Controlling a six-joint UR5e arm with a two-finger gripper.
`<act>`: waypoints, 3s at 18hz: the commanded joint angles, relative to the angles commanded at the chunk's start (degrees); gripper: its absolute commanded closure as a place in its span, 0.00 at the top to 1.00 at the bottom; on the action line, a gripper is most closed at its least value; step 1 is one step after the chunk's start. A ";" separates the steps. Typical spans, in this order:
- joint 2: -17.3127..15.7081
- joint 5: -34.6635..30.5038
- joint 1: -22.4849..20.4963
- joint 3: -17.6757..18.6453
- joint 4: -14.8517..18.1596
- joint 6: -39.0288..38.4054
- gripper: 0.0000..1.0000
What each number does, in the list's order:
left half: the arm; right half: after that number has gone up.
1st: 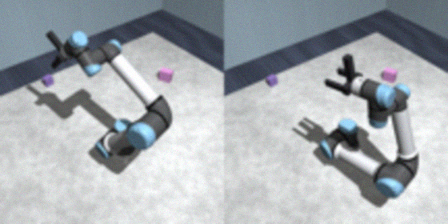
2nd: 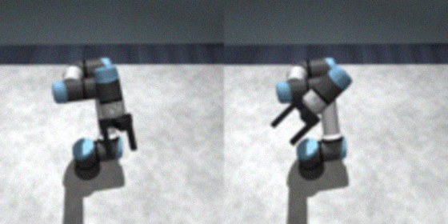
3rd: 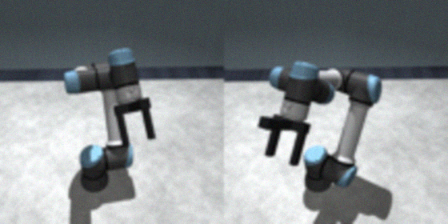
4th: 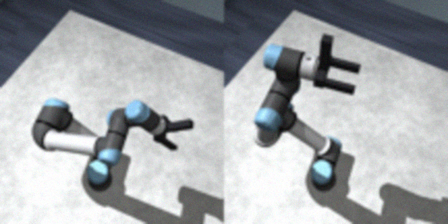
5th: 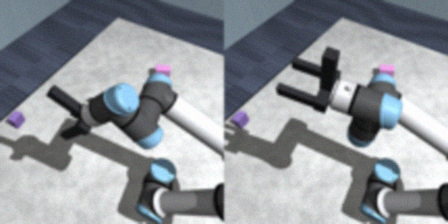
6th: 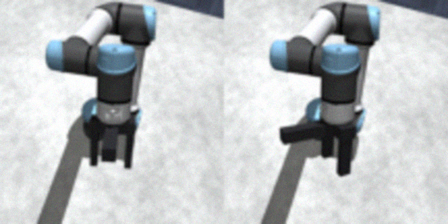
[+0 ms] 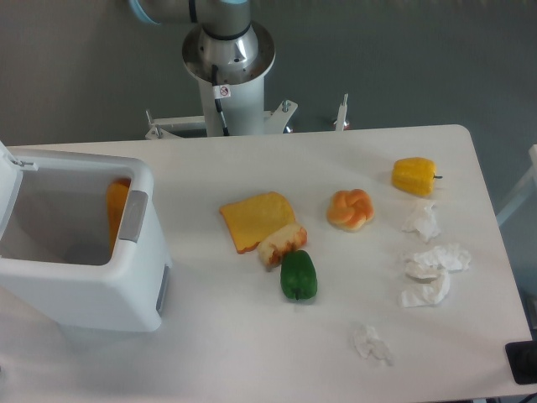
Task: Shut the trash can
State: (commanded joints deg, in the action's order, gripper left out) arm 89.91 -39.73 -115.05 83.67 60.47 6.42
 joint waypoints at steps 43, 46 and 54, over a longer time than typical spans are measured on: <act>-6.50 -0.44 -3.51 2.02 0.26 -1.49 1.00; -7.38 -0.09 -6.49 2.02 0.26 -2.28 1.00; -9.22 0.00 -20.54 3.25 0.26 -2.55 1.00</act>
State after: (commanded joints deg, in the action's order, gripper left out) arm 80.69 -39.73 -135.59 86.92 60.73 3.87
